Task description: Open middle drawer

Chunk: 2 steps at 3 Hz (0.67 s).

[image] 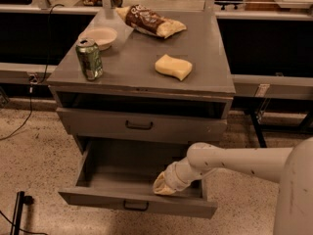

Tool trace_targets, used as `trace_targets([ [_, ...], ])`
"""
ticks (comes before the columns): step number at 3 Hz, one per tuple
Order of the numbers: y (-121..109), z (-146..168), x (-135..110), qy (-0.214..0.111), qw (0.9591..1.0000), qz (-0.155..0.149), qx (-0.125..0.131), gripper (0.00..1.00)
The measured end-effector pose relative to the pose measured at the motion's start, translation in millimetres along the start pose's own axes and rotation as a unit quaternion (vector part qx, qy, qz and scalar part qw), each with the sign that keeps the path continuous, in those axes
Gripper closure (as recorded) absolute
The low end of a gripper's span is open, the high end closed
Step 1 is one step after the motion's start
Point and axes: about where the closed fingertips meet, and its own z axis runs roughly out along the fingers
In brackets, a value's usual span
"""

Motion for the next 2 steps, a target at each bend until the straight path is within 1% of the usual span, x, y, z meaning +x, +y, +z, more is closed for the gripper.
trace_targets([
  [1, -2, 19, -24, -0.012, 0.9987, -0.035, -0.035, 1.0],
  [2, -3, 38, -37, -0.015, 0.9973, -0.053, -0.049, 1.0],
])
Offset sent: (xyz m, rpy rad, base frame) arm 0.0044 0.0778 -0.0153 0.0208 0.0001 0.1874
